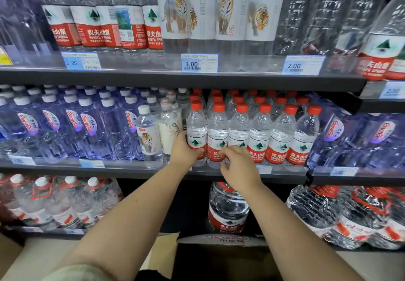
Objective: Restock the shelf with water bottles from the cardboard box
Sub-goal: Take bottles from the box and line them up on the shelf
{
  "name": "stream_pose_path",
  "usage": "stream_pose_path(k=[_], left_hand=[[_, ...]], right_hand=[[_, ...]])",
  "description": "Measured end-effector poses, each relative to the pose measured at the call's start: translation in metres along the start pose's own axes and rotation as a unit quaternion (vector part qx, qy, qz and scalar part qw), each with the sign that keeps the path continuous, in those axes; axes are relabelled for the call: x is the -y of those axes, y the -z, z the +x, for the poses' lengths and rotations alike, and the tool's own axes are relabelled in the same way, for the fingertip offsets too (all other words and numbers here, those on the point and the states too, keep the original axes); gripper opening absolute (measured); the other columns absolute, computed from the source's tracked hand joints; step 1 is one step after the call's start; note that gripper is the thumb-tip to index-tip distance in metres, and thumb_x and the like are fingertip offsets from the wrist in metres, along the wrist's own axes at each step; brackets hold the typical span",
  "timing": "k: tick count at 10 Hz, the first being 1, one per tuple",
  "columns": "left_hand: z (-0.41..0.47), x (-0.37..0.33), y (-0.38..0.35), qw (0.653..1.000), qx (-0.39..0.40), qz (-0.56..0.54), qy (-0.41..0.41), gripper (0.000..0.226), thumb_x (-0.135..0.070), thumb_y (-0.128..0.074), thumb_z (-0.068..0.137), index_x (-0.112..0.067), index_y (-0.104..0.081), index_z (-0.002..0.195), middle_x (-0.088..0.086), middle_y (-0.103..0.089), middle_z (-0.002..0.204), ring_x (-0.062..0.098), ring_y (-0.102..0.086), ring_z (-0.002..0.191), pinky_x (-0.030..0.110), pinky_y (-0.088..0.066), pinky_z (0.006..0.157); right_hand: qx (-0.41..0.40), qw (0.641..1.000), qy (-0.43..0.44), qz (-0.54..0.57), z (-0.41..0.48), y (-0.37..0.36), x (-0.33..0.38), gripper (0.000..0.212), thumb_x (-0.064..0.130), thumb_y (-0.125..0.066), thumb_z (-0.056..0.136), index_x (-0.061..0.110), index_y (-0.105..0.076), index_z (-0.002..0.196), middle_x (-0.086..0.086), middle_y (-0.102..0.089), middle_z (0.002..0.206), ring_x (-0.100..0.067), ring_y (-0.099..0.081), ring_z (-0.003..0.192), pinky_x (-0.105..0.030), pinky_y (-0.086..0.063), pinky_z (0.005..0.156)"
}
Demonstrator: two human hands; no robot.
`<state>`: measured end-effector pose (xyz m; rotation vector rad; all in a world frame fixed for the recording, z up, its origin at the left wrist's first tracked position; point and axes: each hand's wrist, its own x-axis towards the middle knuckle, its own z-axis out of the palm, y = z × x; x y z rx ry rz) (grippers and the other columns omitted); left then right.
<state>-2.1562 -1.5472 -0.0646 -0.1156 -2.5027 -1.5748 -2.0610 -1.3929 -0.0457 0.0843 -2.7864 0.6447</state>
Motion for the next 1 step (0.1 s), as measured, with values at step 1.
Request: stream_pose_path(k=[1], left_hand=[[-0.0193, -0.0272, 0.0101, 0.998, -0.026, 0.037, -0.034, 0.043, -0.006, -0.073, 0.074, -0.011, -0.055, 0.113, 0.004, -0.065, 0.104, 0.023, -0.063, 0.100, 0.033, -0.052, 0.083]], right_hand=[[-0.035, 0.999, -0.001, -0.015, -0.0047, 0.0215, 0.0047, 0.039, 0.011, -0.055, 0.086, 0.019, -0.059, 0.124, 0.002, -0.057, 0.124, -0.019, -0.043, 0.121, -0.030, -0.038, 0.101]])
